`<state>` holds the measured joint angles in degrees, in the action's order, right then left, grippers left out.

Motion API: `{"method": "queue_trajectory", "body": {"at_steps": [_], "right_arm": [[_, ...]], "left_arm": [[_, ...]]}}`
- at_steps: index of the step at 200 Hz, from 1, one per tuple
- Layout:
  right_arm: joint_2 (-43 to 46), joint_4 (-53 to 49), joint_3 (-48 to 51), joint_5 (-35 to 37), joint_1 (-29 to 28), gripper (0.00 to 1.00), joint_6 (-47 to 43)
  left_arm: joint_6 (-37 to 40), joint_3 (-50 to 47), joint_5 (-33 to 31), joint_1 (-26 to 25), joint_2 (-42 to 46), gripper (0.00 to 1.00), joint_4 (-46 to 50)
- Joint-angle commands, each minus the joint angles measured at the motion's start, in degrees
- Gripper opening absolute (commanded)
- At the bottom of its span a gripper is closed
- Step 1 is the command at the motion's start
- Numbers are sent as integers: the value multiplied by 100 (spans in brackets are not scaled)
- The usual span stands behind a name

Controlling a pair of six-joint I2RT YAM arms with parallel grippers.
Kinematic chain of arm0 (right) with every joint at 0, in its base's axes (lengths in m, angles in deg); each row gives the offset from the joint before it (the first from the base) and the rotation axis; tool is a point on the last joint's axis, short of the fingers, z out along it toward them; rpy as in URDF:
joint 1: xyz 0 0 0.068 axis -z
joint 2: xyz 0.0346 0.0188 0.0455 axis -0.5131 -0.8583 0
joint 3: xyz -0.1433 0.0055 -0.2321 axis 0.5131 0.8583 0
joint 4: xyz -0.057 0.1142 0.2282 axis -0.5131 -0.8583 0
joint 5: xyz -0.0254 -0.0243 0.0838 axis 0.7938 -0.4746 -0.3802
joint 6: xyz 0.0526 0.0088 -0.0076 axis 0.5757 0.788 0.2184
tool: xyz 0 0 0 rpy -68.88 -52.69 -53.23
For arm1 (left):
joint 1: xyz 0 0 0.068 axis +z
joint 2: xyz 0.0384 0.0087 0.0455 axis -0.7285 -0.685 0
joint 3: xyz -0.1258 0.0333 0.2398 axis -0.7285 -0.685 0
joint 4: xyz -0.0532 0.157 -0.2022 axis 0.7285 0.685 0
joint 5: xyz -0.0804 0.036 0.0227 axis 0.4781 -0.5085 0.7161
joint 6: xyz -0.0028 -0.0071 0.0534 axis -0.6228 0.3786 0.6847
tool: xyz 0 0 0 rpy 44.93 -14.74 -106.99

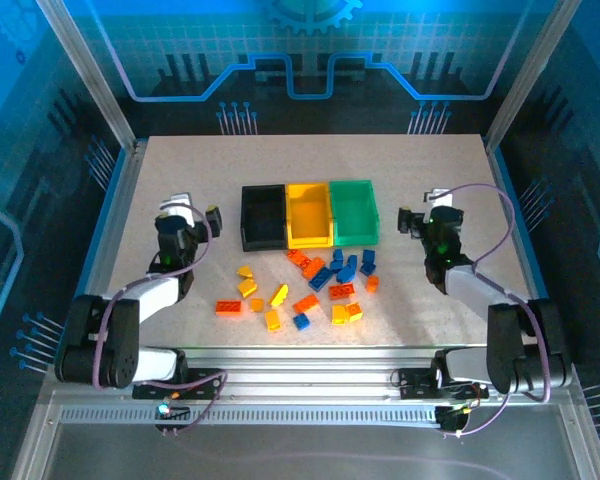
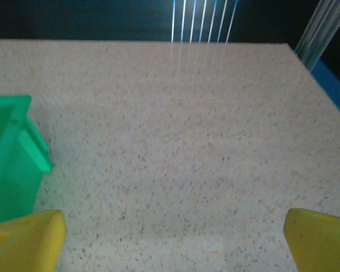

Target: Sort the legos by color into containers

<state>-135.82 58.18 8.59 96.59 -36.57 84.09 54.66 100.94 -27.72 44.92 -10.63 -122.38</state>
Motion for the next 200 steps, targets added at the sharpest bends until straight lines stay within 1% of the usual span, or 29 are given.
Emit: {"method": "queue_trajectory", "body": {"at_steps": [1,7,12,27,34,39,44,48,55,67,73,82,95,108,126,145,164,174,187,200], "right_arm": [[146,-849,-310,1092,-195,100,734],[101,-1338,-498,1390,-189,100,1157],[68,-1694,-672,1465,-156,100,1488],[44,-2714,-1114,1057,17,100,2308],[15,-3420,-1330,1097,95,100,3044],[-44,-3891,-1484,1090,163,100,3543],[-103,-4038,-1561,796,285,100,3627],[-152,-3997,-1580,476,391,100,3550],[-214,-3907,-1551,183,486,100,3492],[-146,-3680,-1373,178,423,100,3405],[-51,-3523,-1252,73,373,100,3306],[98,-3382,-1123,-149,287,97,3120],[269,-3790,-1202,-304,107,97,2987],[332,-4336,-1362,-484,-133,98,2903],[444,-4739,-1324,-564,-696,95,2838],[576,-5058,-1201,-375,-1379,93,2961],[682,-5131,-980,-315,-1960,87,3151],[704,-5197,-898,-220,-2197,84,3325],[709,-5204,-764,-148,-2378,79,3490],[655,-5197,-674,-177,-2426,74,3623]], "left_arm": [[-573,256,-439,66,344,99,73],[-791,318,-592,72,385,99,44],[-1050,398,-745,70,431,99,109],[-1993,569,-1215,87,634,99,495],[-2832,627,-1488,99,796,99,883],[-3572,661,-1694,116,943,99,1504],[-4127,702,-1788,169,1063,99,1957],[-4307,720,-1699,233,1145,99,2145],[-4205,714,-1337,349,1223,99,2132],[-3832,779,-518,485,1256,99,2108],[-3798,872,-333,492,1253,99,2251],[-3690,1041,-49,499,1215,99,2483],[-3496,1173,635,493,1159,99,2451],[-3690,1282,1184,483,1123,99,2523],[-4194,1514,1547,459,1112,99,3032],[-4433,1625,1645,142,1225,99,3499],[-4336,1716,1764,-398,1353,99,3997],[-4281,1654,1829,-743,1408,99,4076],[-4292,1483,1723,-1208,1510,99,4116],[-4352,1275,1705,-1537,1614,99,4102]]}}
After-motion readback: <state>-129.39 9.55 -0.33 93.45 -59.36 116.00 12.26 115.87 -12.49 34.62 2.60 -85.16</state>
